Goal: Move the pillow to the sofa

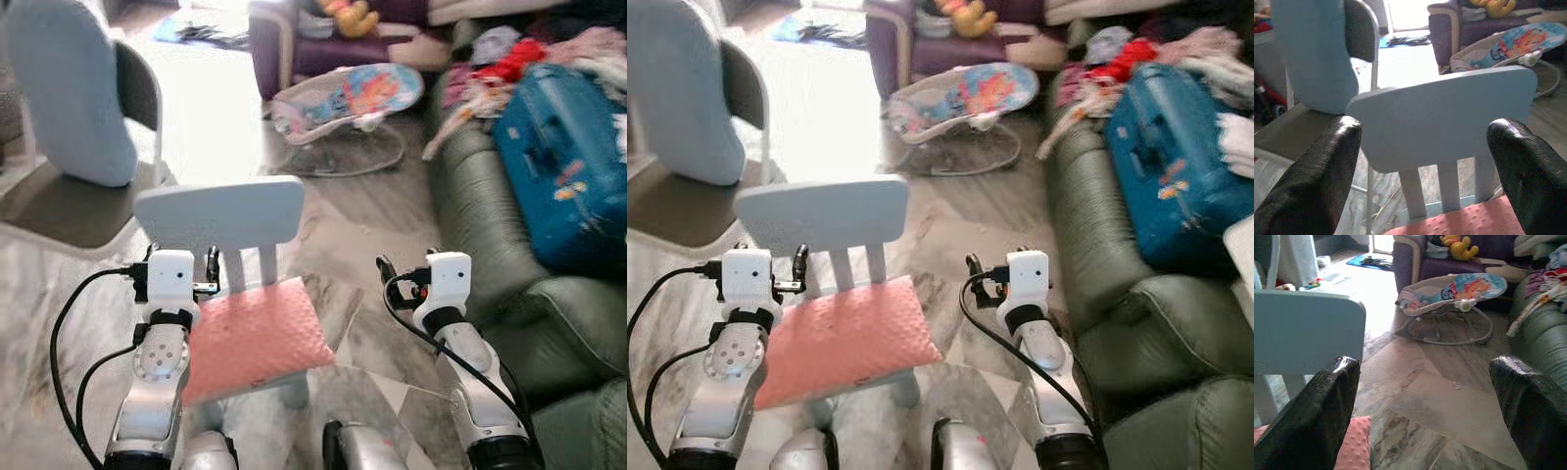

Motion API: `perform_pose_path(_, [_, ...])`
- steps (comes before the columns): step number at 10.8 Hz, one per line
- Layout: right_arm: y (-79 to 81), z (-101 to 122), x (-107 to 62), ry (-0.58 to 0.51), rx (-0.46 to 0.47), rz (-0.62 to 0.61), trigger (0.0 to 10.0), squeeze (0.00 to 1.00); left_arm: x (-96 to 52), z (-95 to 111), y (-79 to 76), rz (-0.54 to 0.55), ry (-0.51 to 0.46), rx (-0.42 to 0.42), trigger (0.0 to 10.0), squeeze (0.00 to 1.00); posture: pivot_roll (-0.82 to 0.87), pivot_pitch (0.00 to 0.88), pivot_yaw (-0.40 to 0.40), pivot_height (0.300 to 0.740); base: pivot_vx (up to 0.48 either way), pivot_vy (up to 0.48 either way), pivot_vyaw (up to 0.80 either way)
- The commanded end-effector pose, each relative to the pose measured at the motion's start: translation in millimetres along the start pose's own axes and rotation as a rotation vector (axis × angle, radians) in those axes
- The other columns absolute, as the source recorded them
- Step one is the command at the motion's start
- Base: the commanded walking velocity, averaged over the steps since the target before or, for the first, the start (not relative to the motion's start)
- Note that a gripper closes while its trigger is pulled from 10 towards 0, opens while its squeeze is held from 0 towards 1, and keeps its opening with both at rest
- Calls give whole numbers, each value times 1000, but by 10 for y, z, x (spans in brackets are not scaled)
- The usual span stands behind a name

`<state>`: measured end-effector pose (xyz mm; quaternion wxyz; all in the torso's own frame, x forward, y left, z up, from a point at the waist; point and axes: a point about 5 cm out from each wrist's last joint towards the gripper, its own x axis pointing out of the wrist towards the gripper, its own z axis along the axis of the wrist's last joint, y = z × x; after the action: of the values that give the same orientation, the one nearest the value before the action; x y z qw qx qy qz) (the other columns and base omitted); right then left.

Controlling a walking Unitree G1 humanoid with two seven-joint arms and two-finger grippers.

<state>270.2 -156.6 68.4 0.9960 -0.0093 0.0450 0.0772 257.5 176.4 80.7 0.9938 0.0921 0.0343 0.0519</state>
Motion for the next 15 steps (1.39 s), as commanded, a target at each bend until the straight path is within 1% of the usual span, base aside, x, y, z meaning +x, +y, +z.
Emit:
perform_pose_path(1, [-8,-15,-9,11,-4,-4,10000,0,-21,-4,20,-1,10,1,10000,0,39,124,-70,740,0,0,0])
perform_pose_path(3, [23,-11,6,12,-3,5,10000,0,-17,-12,46,5,21,16,10000,0,46,127,-74,740,0,426,0])
perform_pose_path(8, [-20,5,36,11,-16,-13,10000,0,-21,3,42,-6,21,33,10000,0,44,133,-69,740,0,480,0])
perform_pose_path(10, [-20,-12,29,17,-18,-19,10000,0,-20,12,15,-16,19,26,10000,0,44,137,-68,740,0,0,0])
perform_pose_path(15, [-32,-21,42,25,-28,-31,10000,0,-42,-29,-70,-56,57,31,10000,0,45,136,-73,740,0,0,0])
